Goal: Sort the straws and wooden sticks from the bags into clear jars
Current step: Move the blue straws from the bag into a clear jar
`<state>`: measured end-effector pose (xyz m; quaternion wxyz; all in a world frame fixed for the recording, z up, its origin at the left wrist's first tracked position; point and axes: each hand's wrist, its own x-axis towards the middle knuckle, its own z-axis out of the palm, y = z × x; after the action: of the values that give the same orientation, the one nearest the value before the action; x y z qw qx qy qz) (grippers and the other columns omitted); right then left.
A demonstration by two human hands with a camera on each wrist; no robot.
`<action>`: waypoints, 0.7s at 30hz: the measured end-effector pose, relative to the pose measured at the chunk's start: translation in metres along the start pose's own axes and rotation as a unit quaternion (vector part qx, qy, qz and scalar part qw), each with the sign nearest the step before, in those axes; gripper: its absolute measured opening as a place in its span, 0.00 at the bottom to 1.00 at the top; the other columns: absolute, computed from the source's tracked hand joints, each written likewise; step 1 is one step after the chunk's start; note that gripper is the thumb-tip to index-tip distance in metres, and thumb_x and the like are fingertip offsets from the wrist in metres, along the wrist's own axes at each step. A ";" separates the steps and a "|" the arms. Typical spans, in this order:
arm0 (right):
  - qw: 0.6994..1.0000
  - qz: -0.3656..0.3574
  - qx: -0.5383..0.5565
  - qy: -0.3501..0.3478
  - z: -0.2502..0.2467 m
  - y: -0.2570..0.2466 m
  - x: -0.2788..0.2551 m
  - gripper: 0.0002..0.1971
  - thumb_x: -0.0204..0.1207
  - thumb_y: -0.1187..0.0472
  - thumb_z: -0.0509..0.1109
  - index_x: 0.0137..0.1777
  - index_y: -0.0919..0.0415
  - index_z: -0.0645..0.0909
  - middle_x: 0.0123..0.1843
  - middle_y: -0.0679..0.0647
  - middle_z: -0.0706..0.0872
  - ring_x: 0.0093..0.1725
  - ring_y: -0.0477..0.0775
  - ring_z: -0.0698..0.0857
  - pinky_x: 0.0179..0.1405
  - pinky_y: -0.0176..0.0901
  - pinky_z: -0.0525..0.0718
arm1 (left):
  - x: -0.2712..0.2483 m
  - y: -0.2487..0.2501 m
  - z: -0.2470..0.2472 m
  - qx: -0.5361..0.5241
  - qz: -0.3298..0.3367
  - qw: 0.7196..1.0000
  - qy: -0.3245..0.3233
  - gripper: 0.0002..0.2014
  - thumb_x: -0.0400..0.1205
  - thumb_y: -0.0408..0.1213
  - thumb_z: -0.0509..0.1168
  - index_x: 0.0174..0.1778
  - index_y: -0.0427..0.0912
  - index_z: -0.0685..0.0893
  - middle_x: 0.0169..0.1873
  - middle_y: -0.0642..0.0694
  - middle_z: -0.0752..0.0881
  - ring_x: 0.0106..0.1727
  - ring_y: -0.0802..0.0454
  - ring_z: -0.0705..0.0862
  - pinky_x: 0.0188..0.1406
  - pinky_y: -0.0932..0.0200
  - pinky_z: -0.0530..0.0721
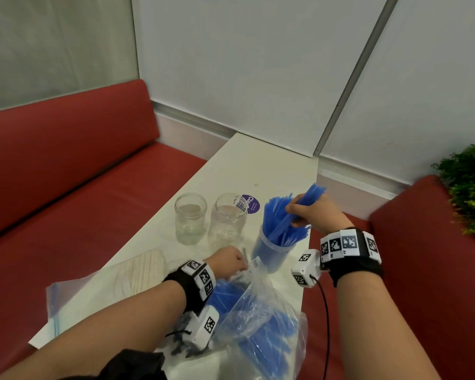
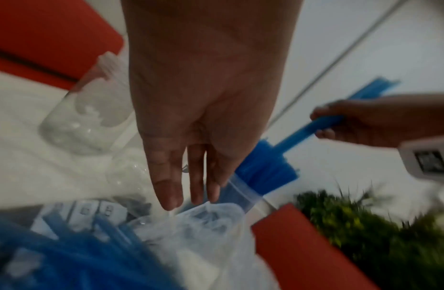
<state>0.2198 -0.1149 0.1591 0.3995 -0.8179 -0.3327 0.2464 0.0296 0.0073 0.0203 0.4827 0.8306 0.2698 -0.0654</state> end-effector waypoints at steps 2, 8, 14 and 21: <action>0.999 0.004 -0.015 0.048 0.004 0.007 0.007 0.07 0.77 0.63 0.75 0.48 0.69 0.87 0.37 0.63 0.92 0.33 0.55 0.92 0.46 0.50 0.92 | -0.001 -0.009 0.006 0.128 0.051 0.990 -0.025 0.12 0.84 0.33 0.63 0.55 0.34 0.90 0.55 0.42 0.90 0.57 0.46 0.86 0.58 0.59 0.79; 0.995 0.050 -0.033 0.080 0.037 0.031 0.012 0.07 0.76 0.65 0.74 0.37 0.64 0.84 0.34 0.66 0.90 0.32 0.58 0.89 0.42 0.52 0.90 | -0.004 -0.033 0.030 0.398 0.114 0.905 -0.098 0.17 0.82 0.35 0.63 0.66 0.36 0.81 0.63 0.36 0.83 0.61 0.37 0.83 0.61 0.48 0.80; 0.990 0.053 -0.099 0.090 0.055 0.049 0.018 0.08 0.80 0.58 0.74 0.49 0.63 0.86 0.46 0.58 0.89 0.44 0.56 0.87 0.47 0.49 0.85 | -0.011 -0.042 0.036 0.570 0.126 0.808 -0.082 0.14 0.87 0.32 0.59 0.67 0.37 0.81 0.67 0.38 0.80 0.67 0.36 0.78 0.68 0.44 0.74; 0.955 -0.048 -0.102 0.275 0.060 0.036 0.013 0.16 0.79 0.50 0.72 0.65 0.52 0.80 0.62 0.56 0.81 0.57 0.58 0.81 0.51 0.48 0.79 | -0.012 -0.030 0.031 0.614 0.074 0.779 -0.101 0.13 0.87 0.29 0.59 0.66 0.38 0.82 0.66 0.40 0.82 0.69 0.39 0.78 0.70 0.40 0.74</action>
<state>0.2005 -0.0922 0.0946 0.4010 -0.8737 -0.2720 -0.0432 0.0087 -0.0117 -0.0149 -0.1015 0.9570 0.0602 -0.2650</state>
